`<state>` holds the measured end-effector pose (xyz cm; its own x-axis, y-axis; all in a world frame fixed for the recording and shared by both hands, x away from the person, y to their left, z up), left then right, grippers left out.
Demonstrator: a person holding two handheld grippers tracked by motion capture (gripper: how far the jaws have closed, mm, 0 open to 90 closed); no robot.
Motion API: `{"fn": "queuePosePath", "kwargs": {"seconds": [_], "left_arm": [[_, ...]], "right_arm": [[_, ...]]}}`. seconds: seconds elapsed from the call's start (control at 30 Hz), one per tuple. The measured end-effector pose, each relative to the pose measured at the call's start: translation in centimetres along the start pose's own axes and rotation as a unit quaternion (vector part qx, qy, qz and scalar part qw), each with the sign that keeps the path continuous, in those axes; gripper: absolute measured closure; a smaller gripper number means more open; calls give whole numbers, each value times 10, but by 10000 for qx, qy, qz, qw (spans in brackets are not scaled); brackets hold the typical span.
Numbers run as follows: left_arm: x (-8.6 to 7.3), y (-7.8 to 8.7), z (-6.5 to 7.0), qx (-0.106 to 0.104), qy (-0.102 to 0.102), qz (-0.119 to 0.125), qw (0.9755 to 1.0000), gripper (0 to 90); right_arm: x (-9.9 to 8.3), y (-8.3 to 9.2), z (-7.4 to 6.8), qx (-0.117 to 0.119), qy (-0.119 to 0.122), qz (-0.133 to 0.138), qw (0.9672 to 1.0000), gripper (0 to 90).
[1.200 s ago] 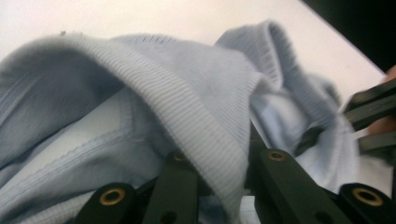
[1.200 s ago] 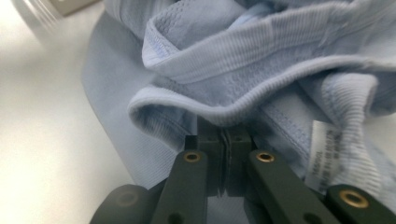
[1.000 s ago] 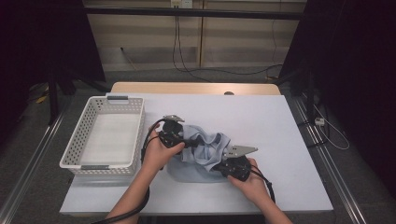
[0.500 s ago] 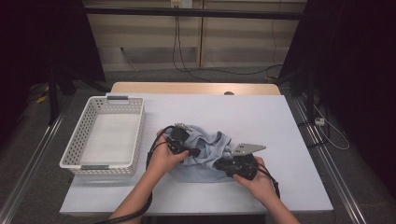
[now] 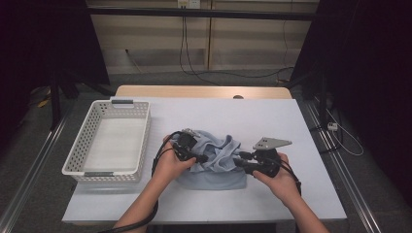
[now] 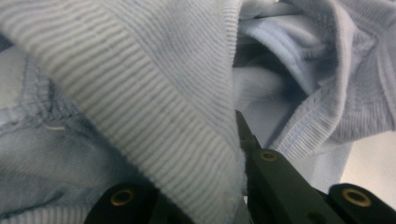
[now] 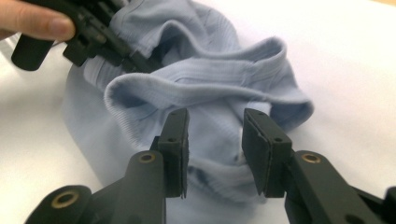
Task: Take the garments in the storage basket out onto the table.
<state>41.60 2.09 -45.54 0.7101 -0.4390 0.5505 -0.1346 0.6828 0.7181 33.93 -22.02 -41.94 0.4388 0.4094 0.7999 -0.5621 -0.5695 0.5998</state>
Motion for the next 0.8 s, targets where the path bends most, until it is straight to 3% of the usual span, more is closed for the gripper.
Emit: {"fn": "queuePosePath", "kwargs": {"seconds": [0.5,0.67,0.8], "left_arm": [[0,1,0,-19,-37,-17,10000,871],[0,1,0,27,-54,-16,10000,871],[0,3,0,2,-80,-21,10000,870]], "right_arm": [[27,-15,23,-309,-146,-32,9994,611],[28,-31,24,-204,-292,-80,9993,565],[21,-43,24,-55,-356,-305,9989,549]]}}
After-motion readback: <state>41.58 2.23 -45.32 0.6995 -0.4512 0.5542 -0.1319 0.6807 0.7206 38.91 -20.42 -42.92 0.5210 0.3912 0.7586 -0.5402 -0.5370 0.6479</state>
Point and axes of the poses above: each handheld gripper's, and its own axes: y roughly backward along the jaws, x roughly out of its top, z roughly to its right, the point moved 2 cm from there along -y, roughly forward along the jaws, and after that the axes turned 7 degrees about y, right-handed, at the moved point
